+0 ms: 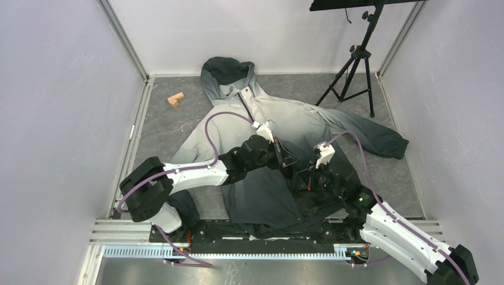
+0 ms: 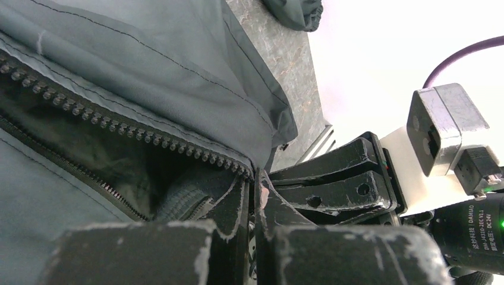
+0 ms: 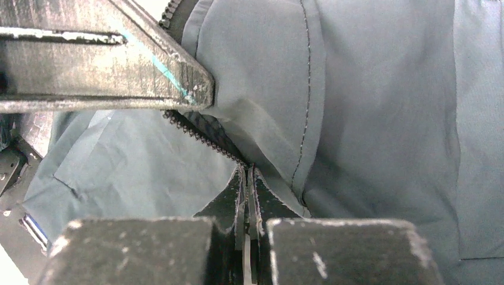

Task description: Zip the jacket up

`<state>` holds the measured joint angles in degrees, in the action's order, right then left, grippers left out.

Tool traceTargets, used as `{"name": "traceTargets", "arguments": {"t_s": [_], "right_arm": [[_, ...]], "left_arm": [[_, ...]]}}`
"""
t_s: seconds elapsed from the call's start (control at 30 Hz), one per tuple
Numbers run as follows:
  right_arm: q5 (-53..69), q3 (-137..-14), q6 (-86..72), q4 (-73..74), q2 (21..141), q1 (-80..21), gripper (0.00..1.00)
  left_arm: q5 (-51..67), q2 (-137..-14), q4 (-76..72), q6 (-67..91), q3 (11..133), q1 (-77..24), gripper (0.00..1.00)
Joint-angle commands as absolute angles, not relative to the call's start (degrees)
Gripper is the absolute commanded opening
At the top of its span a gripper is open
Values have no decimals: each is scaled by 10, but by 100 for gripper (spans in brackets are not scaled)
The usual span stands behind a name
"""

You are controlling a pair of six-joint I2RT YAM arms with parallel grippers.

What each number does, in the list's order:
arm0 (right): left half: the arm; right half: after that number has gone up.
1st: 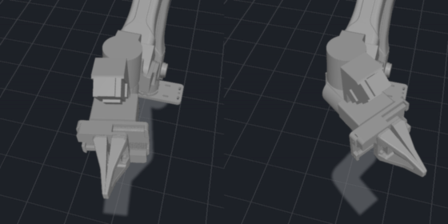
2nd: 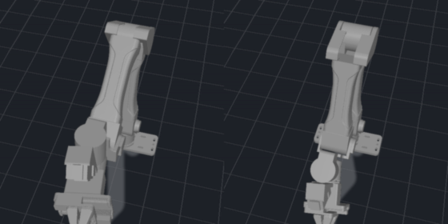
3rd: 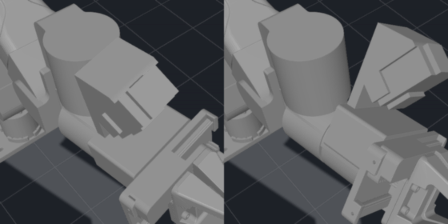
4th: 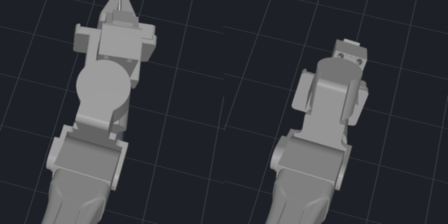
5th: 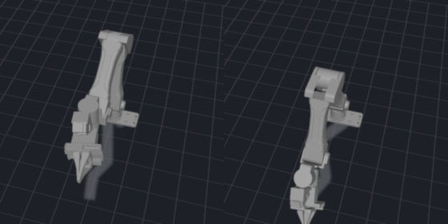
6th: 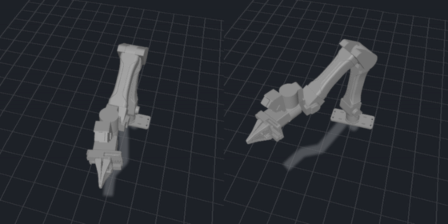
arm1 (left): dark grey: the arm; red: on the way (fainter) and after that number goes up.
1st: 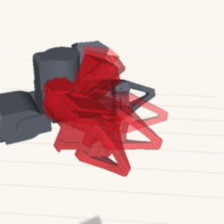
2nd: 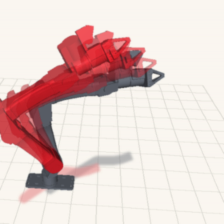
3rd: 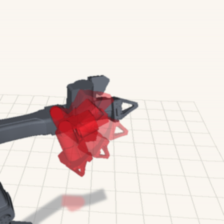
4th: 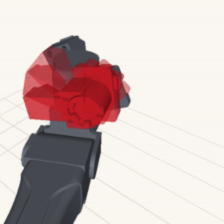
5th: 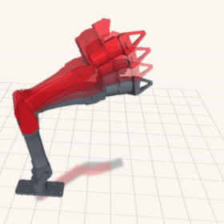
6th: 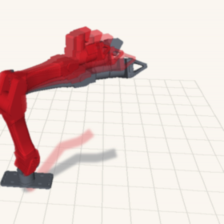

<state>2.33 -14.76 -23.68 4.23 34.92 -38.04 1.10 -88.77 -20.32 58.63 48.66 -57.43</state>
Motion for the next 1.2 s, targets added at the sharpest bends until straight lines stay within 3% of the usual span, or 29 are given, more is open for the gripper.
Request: {"name": "traceTargets", "arguments": {"t_s": [0.0,0.13,0.23,0.27,0.3,0.4,0.53,0.8,0.9,1.0,1.17], "right_arm": [[19,-175,-220,87,346,-380,0],[10,-213,-256,130,347,-380,0],[-55,-267,-329,202,373,-377,0],[-58,-280,-344,217,383,-376,0],[-55,-291,-353,222,394,-375,0],[-48,-318,-367,237,416,-375,0],[-64,-340,-369,247,429,-375,0],[-64,-346,-361,247,436,-375,0],[-68,-345,-362,243,434,-375,0],[-65,-348,-364,237,437,-375,0],[-58,-356,-361,232,447,-375,0]], "left_arm": [[63,-864,-180,561,521,-546,9],[96,-849,-174,555,503,-525,55],[87,-800,-196,532,452,-526,76],[84,-782,-204,527,431,-526,89],[84,-763,-208,521,415,-527,93],[74,-723,-209,519,373,-540,93],[47,-721,-271,537,325,-582,82],[85,-846,-326,522,384,-617,66],[94,-882,-322,519,410,-627,66],[92,-907,-325,527,421,-629,74],[86,-941,-305,529,451,-628,66]]}}
